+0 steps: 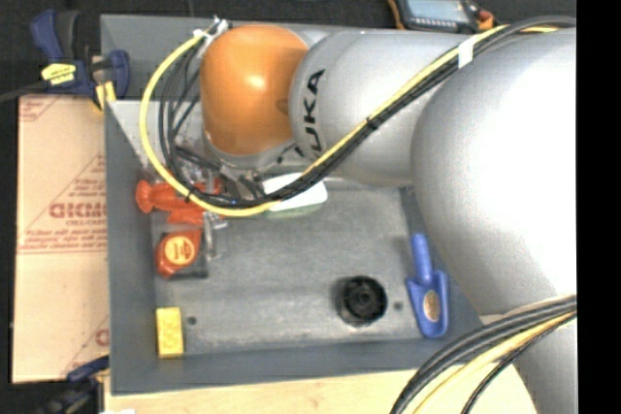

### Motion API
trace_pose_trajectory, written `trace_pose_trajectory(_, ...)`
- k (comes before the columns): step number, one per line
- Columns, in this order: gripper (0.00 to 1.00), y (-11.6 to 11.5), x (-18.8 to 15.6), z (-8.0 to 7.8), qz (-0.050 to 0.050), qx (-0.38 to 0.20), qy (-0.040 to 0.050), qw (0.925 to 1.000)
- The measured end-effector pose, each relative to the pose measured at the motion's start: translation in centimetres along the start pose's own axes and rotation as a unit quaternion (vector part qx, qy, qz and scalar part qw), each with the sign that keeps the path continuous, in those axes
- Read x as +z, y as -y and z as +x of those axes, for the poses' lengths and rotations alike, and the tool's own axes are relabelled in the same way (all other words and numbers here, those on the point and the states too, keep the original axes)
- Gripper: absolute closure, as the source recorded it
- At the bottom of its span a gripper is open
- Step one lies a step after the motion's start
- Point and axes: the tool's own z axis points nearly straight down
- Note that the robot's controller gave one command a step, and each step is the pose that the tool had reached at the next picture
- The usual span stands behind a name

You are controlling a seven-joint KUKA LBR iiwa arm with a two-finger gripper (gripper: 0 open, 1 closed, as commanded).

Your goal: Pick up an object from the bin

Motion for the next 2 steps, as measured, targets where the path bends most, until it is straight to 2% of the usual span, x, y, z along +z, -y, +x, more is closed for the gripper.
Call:
trace_pose_trajectory(1,0.0,0.3,2.7,-2.3,0.0,-0.026,0.0022,0.9997)
trace_pose_trajectory(2,0.0,-1.0,5.9,-0.8,0.0,-0.018,0.0015,0.9998)
